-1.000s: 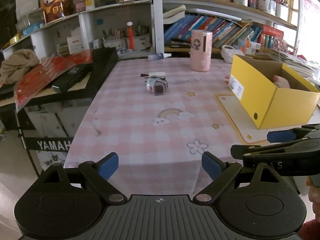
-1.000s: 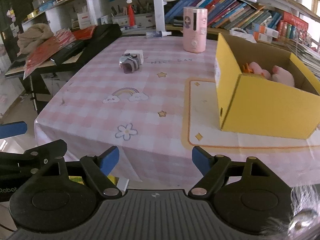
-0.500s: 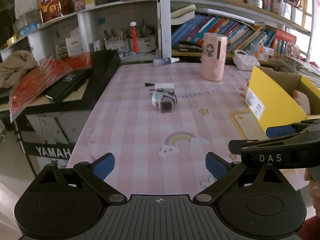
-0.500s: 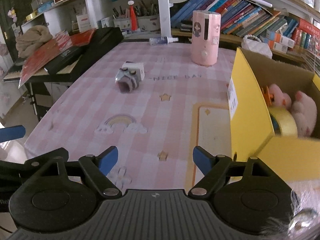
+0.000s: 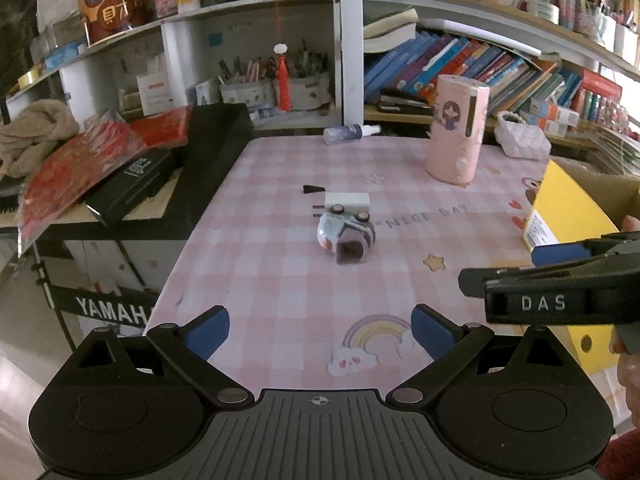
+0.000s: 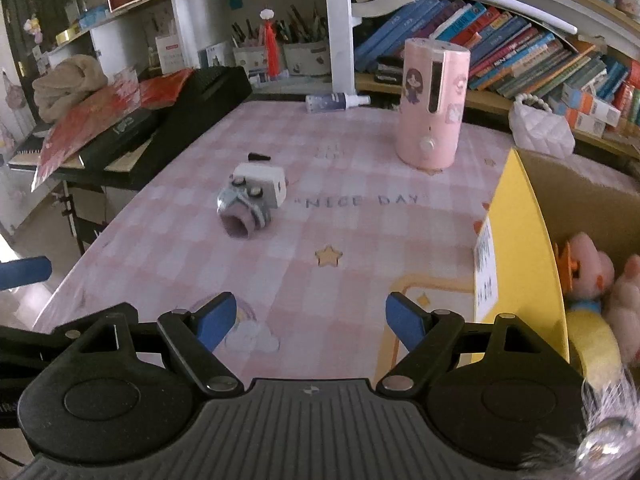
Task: Organize objects
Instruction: 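Approach the grey toy truck with the left tool while the right tool approaches the white block, then grasp the grey toy truck with the left tool while the right tool grasps the white block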
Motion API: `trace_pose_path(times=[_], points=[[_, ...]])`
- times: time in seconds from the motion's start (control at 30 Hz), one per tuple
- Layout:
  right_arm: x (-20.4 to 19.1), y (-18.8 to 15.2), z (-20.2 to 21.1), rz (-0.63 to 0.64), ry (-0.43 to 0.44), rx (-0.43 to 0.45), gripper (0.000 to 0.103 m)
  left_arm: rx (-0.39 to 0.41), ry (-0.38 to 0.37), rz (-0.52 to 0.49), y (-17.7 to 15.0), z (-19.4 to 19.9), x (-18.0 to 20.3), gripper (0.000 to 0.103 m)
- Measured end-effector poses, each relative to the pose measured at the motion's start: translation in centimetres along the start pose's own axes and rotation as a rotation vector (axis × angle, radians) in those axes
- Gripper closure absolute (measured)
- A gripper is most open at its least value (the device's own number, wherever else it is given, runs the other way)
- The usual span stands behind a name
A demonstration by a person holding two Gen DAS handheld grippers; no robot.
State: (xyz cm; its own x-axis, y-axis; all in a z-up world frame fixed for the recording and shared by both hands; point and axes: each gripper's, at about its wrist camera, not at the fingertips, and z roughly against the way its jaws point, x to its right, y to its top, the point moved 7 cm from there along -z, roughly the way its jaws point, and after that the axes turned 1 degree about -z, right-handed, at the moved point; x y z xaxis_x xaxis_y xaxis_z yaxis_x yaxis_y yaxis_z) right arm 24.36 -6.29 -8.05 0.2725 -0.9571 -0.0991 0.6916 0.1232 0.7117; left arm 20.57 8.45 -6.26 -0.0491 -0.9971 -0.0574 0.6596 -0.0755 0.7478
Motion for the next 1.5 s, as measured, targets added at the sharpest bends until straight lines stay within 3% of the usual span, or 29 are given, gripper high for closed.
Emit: trace_pose_path(times=[0.3, 0.67, 1.03, 1.1, 1.17, 1.3, 1.5], points=[[1.0, 3.6, -3.1, -0.015, 0.023, 0.016, 0.026, 0.000, 0.034, -0.012, 2.1, -3.2, 0.0, 0.005], [1.9, 7.8, -6.9, -0.030, 0.022, 0.037, 0.027, -0.014, 0.014, -0.052, 4.5, -9.3, 1.3, 0.006], [3.6, 9.4, -8.7, -0.059, -0.020, 0.042, 0.027, -0.065, -0.026, -0.074, 4.7, -16.1, 3.2, 0.022], [3.8, 9.3, -8.8, -0.058, -0.024, 0.037, 0.027, -0.077, -0.028, -0.076, 4.5, -16.9, 3.3, 0.034], [3.9, 9.3, -8.9, -0.059, -0.025, 0.032, 0.027, -0.069, -0.037, -0.068, 4.5, -17.0, 3.2, 0.041], [3.7, 9.3, -9.4, -0.052, -0.015, 0.019, 0.027, -0.065, -0.035, -0.064, 4.4, -16.5, 2.6, 0.041], [1.5, 9.3, -10.9, -0.014, 0.052, -0.015, 0.027, -0.095, 0.031, 0.094, 2.4, -13.4, -2.4, 0.041]])
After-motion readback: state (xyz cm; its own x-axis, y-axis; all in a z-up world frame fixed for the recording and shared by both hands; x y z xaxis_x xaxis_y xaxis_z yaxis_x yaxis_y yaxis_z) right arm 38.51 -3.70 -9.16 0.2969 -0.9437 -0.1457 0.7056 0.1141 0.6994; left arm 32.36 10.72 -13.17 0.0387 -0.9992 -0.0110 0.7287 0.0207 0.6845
